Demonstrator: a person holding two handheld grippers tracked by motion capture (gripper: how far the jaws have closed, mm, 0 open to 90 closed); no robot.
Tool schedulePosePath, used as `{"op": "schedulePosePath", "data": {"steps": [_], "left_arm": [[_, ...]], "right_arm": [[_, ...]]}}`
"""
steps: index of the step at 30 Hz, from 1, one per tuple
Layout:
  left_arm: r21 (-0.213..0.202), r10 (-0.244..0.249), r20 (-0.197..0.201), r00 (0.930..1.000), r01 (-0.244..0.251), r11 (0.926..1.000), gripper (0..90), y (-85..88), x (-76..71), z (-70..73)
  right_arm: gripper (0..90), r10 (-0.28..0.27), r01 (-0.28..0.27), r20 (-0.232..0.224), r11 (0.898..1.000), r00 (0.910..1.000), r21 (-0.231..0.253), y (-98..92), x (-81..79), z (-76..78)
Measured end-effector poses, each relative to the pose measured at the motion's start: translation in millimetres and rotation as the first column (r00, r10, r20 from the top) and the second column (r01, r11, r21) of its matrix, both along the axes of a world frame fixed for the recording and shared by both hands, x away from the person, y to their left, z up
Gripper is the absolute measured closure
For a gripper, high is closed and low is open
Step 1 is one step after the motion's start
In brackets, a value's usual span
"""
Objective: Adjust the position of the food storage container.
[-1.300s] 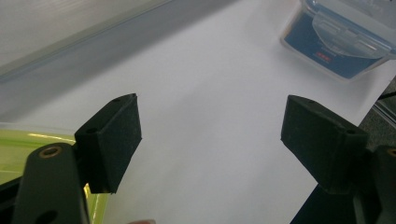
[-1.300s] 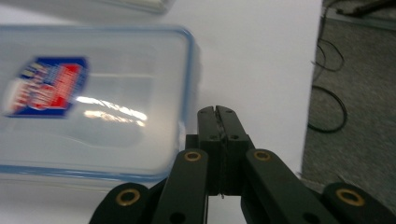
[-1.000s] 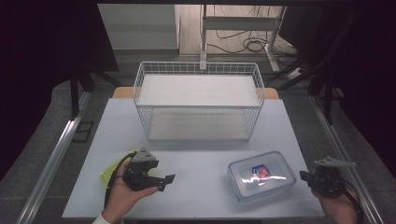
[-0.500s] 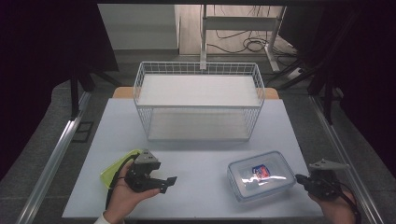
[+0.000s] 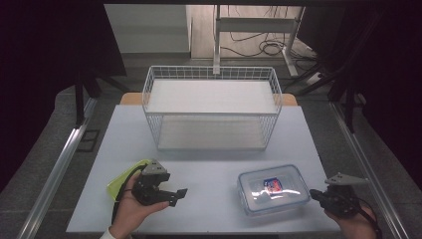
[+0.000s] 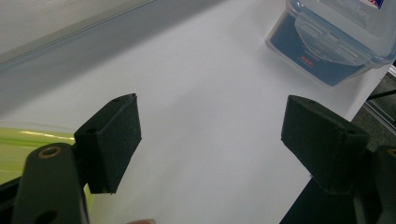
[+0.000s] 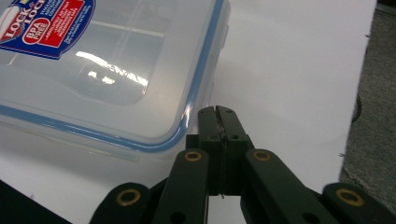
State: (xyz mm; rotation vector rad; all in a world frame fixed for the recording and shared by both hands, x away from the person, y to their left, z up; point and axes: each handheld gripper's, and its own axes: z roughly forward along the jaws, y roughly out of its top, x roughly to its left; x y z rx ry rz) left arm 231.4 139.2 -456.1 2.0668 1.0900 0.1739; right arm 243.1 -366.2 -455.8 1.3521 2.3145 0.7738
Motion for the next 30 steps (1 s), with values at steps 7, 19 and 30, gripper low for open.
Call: {"op": "schedulePosePath", "data": {"steps": [7, 19, 30], "left_arm": [[0.003, -0.001, -0.006, 1.0, 0.001, 1.0, 20.1, 0.3, 0.9, -1.3], [0.001, 0.013, -0.013, 0.9998, -0.013, 0.9999, 20.1, 3.9, 3.1, -2.8], [-0.006, 0.018, -0.007, 0.9998, -0.018, 0.9998, 20.2, 8.6, 3.8, -0.2]], "right_arm": [[89.4, -0.01, 0.01, -0.006, 1.0, 0.9999, -0.012, 13.8, -4.6, -0.3], [89.4, 0.074, -0.074, -0.03, 0.997, 0.9968, -0.005, 64.8, -9.5, -1.1], [89.4, 0.138, -0.138, -0.005, 0.988, 0.9904, 0.062, 100.7, -9.2, -8.9]]}}
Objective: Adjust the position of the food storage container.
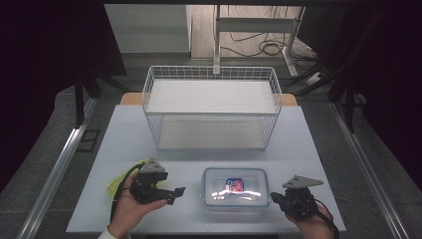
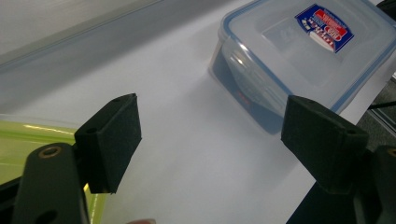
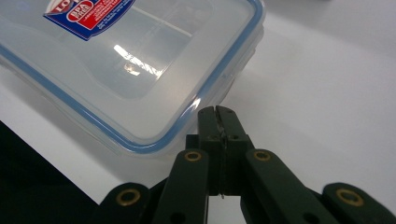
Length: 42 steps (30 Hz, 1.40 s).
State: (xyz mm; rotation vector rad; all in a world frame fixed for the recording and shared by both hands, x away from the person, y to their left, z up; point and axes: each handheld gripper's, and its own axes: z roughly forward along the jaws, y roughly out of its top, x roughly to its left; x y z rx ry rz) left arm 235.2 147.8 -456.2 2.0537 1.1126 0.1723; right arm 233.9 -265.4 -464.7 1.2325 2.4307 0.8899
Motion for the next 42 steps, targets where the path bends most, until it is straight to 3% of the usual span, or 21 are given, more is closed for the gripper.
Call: {"op": "schedulePosePath", "data": {"steps": [4, 14, 32, 42], "left_arm": [[-0.003, 0.01, 0.0, 0.9999, -0.01, 0.9999, 20.3, 2.8, 0.5, 0.4], [-0.001, 0.01, -0.005, 0.9999, -0.01, 0.9999, 20.3, 3.8, 2.0, -0.6], [-0.009, 0.028, -0.005, 0.9996, -0.028, 0.9996, 20.3, 9.5, 3.1, 1.2], [-0.013, 0.03, -0.006, 0.9995, -0.03, 0.9995, 20.1, 11.7, 3.0, 0.6]], "right_arm": [[89.4, -0.001, 0.001, 0.029, 1.0, 0.9996, 0.016, 8.0, 3.1, -0.6], [89.4, 0.005, -0.006, 0.03, 1.0, 0.9995, 0.026, 19.6, 8.3, -2.9], [89.4, 0.045, -0.047, 0.057, 0.998, 0.9974, 0.043, 58.6, 23.2, -8.7], [89.2, 0.048, -0.055, 0.083, 0.994, 0.9954, 0.093, 53.8, 24.9, -10.4]]}}
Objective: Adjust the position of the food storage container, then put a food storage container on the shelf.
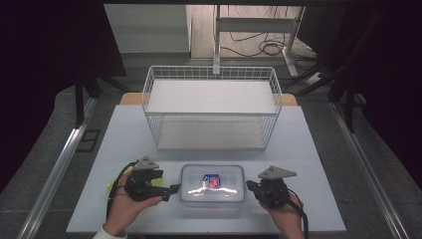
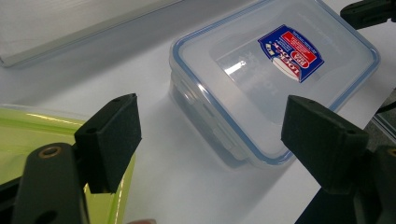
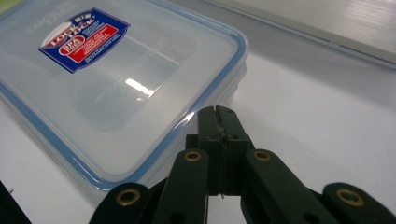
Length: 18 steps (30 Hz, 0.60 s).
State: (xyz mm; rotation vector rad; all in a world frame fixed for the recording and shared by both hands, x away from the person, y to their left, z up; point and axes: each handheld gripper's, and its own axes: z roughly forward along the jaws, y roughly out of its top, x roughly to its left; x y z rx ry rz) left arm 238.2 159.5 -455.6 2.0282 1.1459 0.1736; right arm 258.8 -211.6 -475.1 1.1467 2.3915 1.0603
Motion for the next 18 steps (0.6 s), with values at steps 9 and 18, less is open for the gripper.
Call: {"op": "schedulePosePath", "data": {"steps": [9, 18], "left_arm": [[-0.081, 0.005, -0.044, 0.999, -0.009, 0.9967, 18.4, 1.7, 0.4, 0.6], [-0.172, -0.013, -0.146, 0.9892, -0.012, 0.985, 14.0, -4.2, 9.2, -12.3]], "right_arm": [[46.9, 0.007, -0.001, -0.048, 0.991, 0.9988, 0.132, -12.3, 3.5, 9.0], [31.3, 0.027, -0.01, -0.08, 0.98, 0.9964, 0.199, -16.1, 5.8, 13.7]]}}
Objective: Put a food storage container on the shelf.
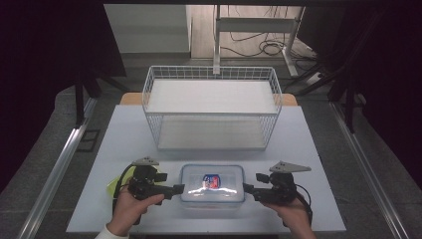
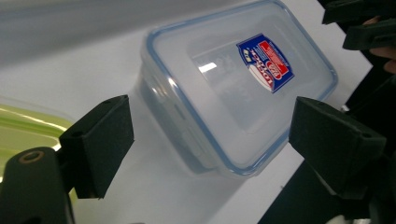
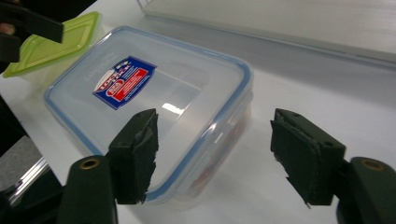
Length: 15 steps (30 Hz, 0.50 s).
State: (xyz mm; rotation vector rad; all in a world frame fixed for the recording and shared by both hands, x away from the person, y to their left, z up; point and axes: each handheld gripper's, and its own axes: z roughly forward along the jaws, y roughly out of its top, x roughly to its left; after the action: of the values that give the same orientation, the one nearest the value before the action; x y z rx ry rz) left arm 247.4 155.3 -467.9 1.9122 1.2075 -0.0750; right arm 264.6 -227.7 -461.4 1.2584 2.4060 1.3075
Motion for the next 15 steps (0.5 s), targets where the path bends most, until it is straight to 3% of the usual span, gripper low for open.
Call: {"op": "schedulePosePath", "data": {"steps": [8, 15], "left_arm": [[-0.037, -0.007, -0.073, 0.9973, 0.004, 0.9993, 9.9, -11.2, 2.8, -12.3], [-0.032, -0.01, -0.113, 0.9935, 0.006, 0.9995, 7.1, -16.6, 10.0, -22.2]], "right_arm": [[29.7, 0.024, -0.024, -0.003, 1.0, 0.9997, 0.009, 2.6, -0.8, -0.2], [29.4, 0.021, -0.021, -0.014, 1.0, 0.9997, 0.007, 2.4, 0.8, -4.2]]}}
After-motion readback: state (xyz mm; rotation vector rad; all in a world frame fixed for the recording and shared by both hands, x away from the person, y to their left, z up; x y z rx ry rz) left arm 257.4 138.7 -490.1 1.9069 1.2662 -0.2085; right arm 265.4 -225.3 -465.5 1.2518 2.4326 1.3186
